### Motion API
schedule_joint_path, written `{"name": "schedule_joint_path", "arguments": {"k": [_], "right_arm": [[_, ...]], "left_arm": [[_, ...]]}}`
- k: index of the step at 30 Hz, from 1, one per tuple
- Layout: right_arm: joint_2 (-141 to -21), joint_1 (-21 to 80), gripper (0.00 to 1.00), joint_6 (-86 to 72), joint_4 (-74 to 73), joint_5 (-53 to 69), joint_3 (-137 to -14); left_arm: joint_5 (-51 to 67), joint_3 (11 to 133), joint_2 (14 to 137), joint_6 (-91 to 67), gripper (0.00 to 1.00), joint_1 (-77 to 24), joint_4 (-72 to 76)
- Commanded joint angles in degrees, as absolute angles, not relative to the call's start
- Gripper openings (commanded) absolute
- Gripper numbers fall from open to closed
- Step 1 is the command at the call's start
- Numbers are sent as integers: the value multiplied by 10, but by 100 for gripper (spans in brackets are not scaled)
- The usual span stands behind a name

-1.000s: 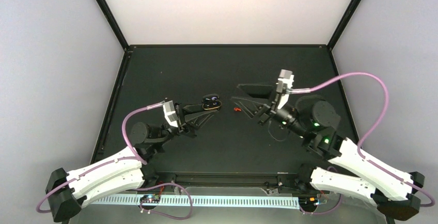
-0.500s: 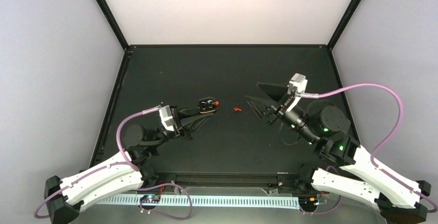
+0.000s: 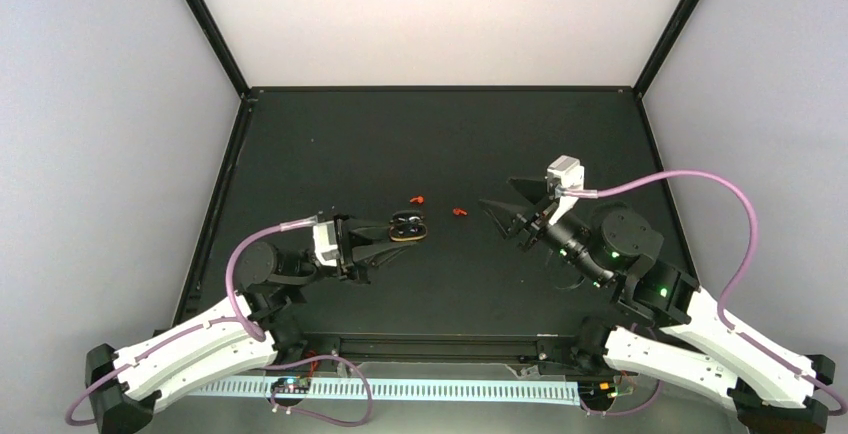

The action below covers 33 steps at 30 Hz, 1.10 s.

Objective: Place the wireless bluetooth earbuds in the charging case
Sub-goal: Pick up the earbud from the center of the board.

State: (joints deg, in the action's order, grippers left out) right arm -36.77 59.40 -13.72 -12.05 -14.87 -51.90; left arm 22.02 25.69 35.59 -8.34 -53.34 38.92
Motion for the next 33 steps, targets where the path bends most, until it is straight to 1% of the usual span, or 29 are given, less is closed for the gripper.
{"name": "schedule_joint_path", "arguments": {"k": [1,2,3,6,9,15,20,23,29,33], "right_arm": [[-357,593,71,-124,-163,-153,-506],[-356,593,71,-123,-168,-151,-504],[-355,593,71,-123,-171,-149,-501],[-352,593,72,-120,-176,-143,-496],[-355,593,72,-113,-174,-138,-495],[-367,593,73,-104,-174,-137,-494],[-373,593,73,-103,-171,-137,-491],[-383,593,73,-111,-183,-139,-499],[-431,592,73,-160,-274,-165,-541],[-440,589,73,-209,-310,-158,-534]], "left_arm": [[301,263,343,-24,2,-537,356],[334,267,345,-9,2,-537,344],[394,274,353,12,2,-537,332],[446,285,371,48,2,-539,308],[486,277,368,98,2,-543,317],[473,257,347,150,2,-545,343],[472,253,343,148,2,-546,350],[459,246,342,128,1,-547,365],[433,212,328,72,2,-548,426],[424,189,313,40,2,-550,468]]}}
